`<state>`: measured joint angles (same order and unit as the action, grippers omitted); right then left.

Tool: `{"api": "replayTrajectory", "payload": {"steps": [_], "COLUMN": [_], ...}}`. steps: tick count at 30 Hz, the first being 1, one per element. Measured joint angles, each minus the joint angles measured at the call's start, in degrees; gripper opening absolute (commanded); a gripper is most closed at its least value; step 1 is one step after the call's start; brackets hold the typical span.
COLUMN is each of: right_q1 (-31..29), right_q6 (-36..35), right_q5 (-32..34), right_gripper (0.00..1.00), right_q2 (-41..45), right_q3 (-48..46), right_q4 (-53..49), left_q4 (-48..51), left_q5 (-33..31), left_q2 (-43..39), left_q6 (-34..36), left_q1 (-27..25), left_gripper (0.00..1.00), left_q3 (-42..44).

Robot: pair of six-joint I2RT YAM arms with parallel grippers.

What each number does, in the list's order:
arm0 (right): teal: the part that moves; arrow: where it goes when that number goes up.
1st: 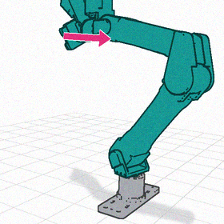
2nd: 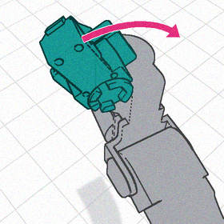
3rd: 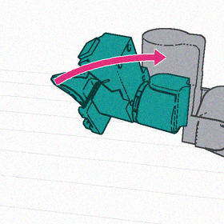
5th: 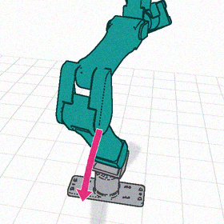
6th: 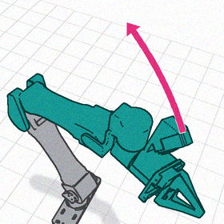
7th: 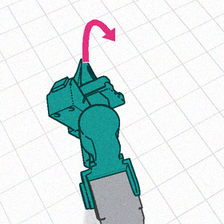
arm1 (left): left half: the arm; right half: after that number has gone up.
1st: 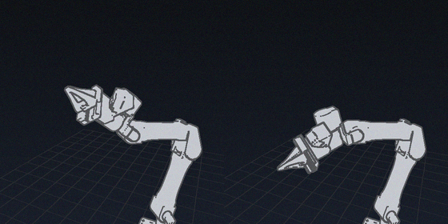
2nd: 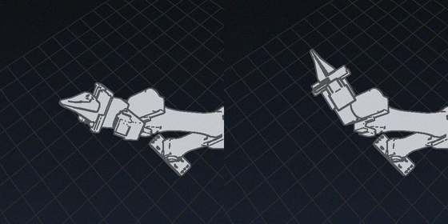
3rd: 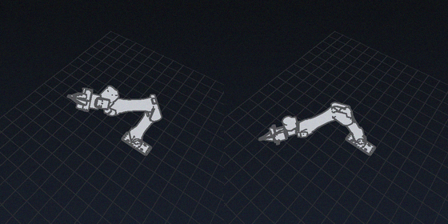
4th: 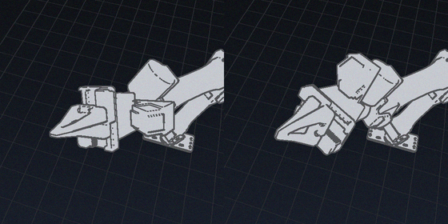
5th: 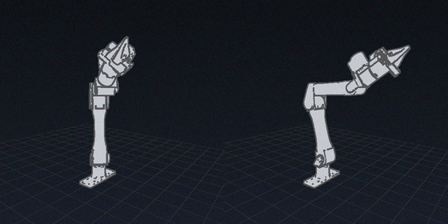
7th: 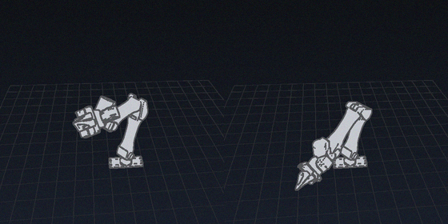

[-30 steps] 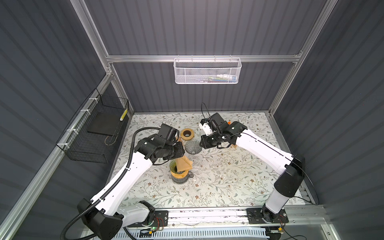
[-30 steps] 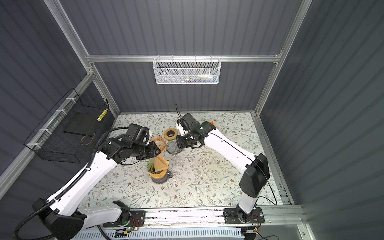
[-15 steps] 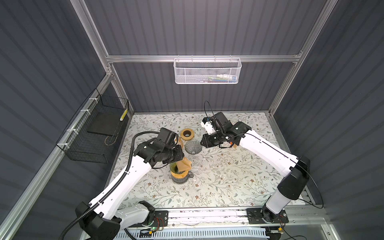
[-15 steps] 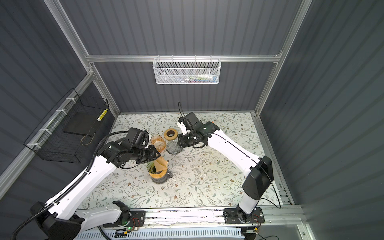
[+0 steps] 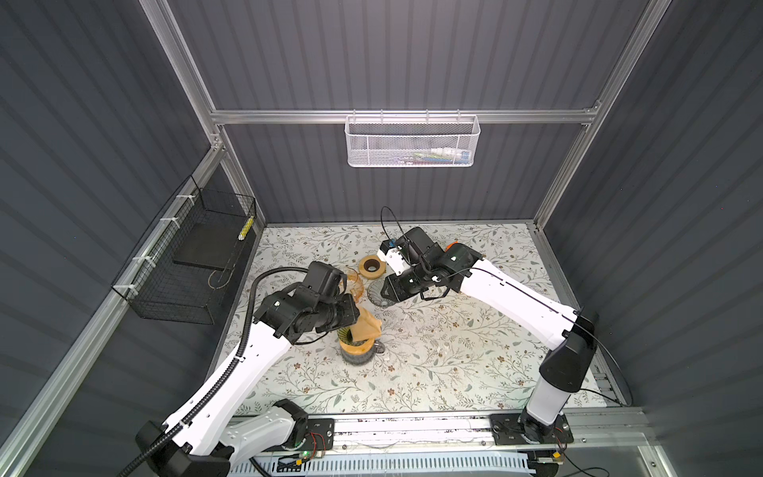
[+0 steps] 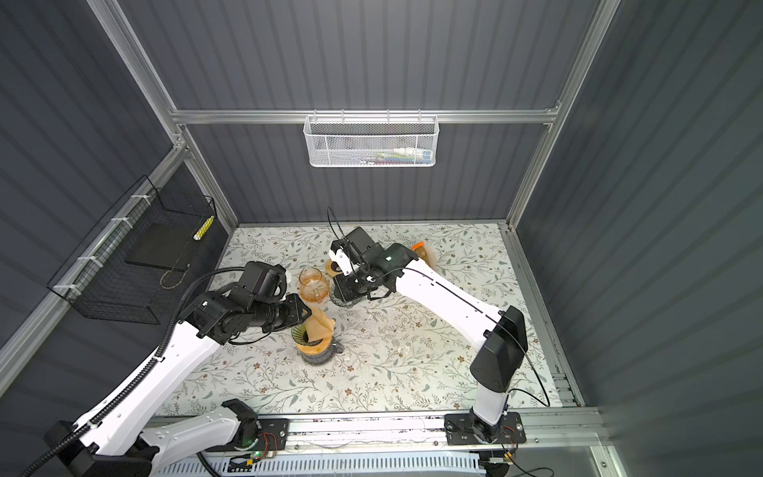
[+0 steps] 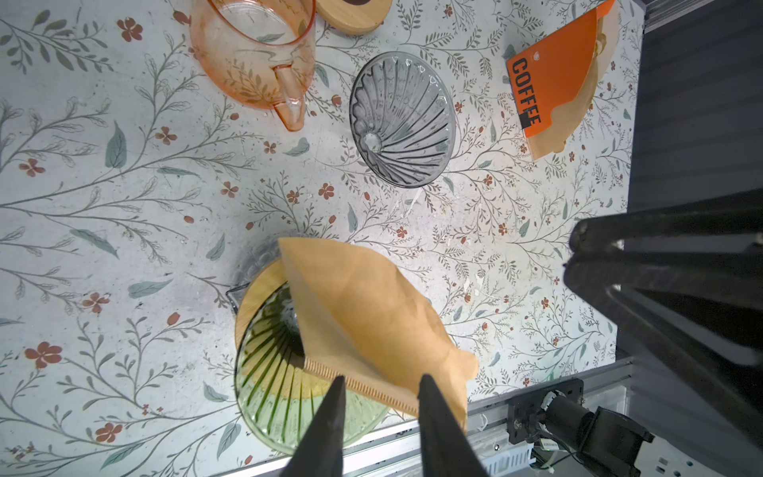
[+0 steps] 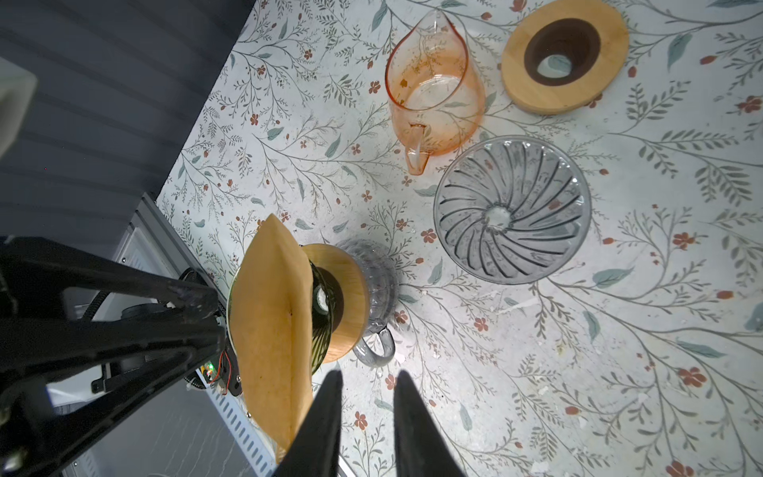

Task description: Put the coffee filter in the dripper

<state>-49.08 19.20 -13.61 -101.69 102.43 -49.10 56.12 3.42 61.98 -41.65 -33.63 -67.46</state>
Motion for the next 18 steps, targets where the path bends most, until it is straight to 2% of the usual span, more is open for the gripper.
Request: {"api": "replayTrajectory", "payload": {"steps": [8, 18], "right_q1": [-0.6, -0.5], "right_q6": [-0.3, -0.1], "right_q5": [0.1, 1.9], "right_gripper": [0.25, 0.23], "right_q2": [-1.4, -0.6], "right_q3": [0.8, -1.0], "right_q4": [-0.7, -0.2], "left_q4": [0.3, -2.3], "left_q5": [-0.5, -0.2], "left_q2": [-0.3, 6.7], "left_q6": [-0.4, 0.1], "left_q1": [0.0, 0.0], "left_gripper": [0.32, 0.31], "left_q3": [-0.4, -4.9]}}
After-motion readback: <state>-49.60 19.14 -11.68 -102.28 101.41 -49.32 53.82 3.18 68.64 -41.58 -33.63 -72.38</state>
